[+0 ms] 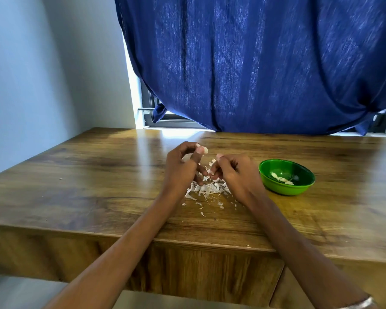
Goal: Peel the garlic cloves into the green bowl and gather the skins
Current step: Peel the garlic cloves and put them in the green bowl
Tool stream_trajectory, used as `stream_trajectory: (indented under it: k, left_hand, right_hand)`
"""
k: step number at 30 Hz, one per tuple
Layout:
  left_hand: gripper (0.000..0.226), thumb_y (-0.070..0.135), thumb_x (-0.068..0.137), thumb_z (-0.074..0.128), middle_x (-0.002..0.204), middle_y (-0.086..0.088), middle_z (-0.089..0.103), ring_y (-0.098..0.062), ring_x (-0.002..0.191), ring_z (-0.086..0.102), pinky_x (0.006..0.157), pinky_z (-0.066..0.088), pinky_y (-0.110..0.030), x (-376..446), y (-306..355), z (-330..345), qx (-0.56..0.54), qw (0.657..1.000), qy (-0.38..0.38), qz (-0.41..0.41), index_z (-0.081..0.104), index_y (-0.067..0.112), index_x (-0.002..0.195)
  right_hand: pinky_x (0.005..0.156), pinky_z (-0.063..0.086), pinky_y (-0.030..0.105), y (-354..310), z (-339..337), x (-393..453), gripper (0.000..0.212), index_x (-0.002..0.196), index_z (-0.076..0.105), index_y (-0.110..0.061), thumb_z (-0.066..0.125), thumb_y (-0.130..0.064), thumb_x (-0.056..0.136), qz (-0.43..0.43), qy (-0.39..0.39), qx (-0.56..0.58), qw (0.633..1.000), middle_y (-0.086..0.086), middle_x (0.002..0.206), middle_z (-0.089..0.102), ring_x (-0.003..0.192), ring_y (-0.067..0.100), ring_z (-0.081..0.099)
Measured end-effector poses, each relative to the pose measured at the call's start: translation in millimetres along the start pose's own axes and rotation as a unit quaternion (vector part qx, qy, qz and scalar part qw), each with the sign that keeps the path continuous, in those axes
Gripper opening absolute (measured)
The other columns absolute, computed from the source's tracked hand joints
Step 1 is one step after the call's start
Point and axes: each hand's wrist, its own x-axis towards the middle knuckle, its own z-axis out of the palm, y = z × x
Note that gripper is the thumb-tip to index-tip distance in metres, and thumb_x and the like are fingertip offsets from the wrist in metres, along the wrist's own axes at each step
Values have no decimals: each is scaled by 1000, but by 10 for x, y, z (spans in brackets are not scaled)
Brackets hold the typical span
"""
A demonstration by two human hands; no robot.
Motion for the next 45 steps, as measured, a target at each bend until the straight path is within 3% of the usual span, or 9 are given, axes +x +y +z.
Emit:
stream_trajectory:
  k: [3, 5, 7, 10, 13, 17, 23, 36, 45]
  left_hand:
    - [15, 16, 100, 65, 98, -5, 74, -21, 42, 58, 37, 42, -25, -22, 9, 18, 33, 999, -4, 16, 67, 1, 101]
    - [16, 16, 101, 65, 95, -3, 77, -21, 38, 55, 37, 41, -25, -35, 22, 16, 41, 999, -7, 19, 67, 0, 101]
    - [17, 17, 100, 66, 92, -3, 78, -21, 38, 55, 37, 41, -24, -47, 35, 11, 44, 999, -7, 21, 68, 0, 102]
    - [16, 16, 100, 66, 91, -2, 78, -22, 40, 57, 37, 41, -25, -50, 46, 18, 45, 999, 3, 24, 68, -1, 101]
    - [16, 15, 99, 67, 92, -4, 78, -24, 43, 58, 38, 42, -25, -47, 43, 12, 38, 999, 14, 26, 68, 0, 100]
    - [14, 17, 100, 67, 92, -1, 78, -22, 44, 59, 39, 43, -26, -52, 39, 10, 48, 998, 15, 29, 68, 2, 99]
    - [14, 18, 100, 67, 93, -1, 77, -21, 45, 61, 39, 43, -25, -49, 32, 11, 63, 997, 17, 36, 68, 4, 101]
    - [7, 17, 91, 78, 81, -2, 77, -25, 44, 65, 39, 44, -27, -48, 10, 11, 114, 991, 20, 62, 76, 11, 92]
    - [9, 20, 91, 78, 76, 2, 72, -20, 42, 64, 40, 45, -30, -39, 6, 23, 144, 988, 27, 45, 75, 13, 85]
  right_hand:
    - [62, 55, 36, 31, 6, 23, 38, 66, 70, -20, 64, -46, 94, -14, 30, -88, 996, -6, 57, 66, 56, 12, 61]
    - [65, 54, 27, 11, -13, 41, 18, 73, 71, -27, 80, -40, 81, -7, 20, -123, 992, -14, 63, 67, 60, 2, 62]
    - [68, 54, 16, -8, -27, 48, 22, 80, 70, -31, 90, -27, 72, 8, 2, -105, 994, -18, 70, 69, 67, -5, 65]
    - [73, 60, 26, 8, -27, 34, 22, 79, 73, -33, 85, -16, 78, -5, 8, -81, 997, -20, 71, 70, 69, -6, 66]
    - [77, 60, 38, 4, -7, 37, 12, 85, 78, -28, 70, -30, 94, -2, 12, -80, 997, -17, 68, 71, 67, 0, 67]
    - [85, 50, 31, -25, -29, 49, 8, 96, 78, -28, 73, -31, 91, 13, -14, -136, 990, -14, 86, 73, 80, 2, 63]
    - [85, 58, 36, -13, -16, 49, 29, 98, 74, -36, 77, -10, 86, 9, 0, -143, 990, -18, 97, 61, 83, 1, 58]
    - [72, 64, 32, -46, -20, 19, 16, 102, 77, -16, 77, -11, 88, 6, 36, 139, 990, -1, 86, 78, 74, 12, 76]
    - [74, 61, 24, -51, -34, 10, 16, 105, 79, -16, 74, -11, 91, -12, 70, 134, 988, -7, 95, 78, 79, 7, 75]
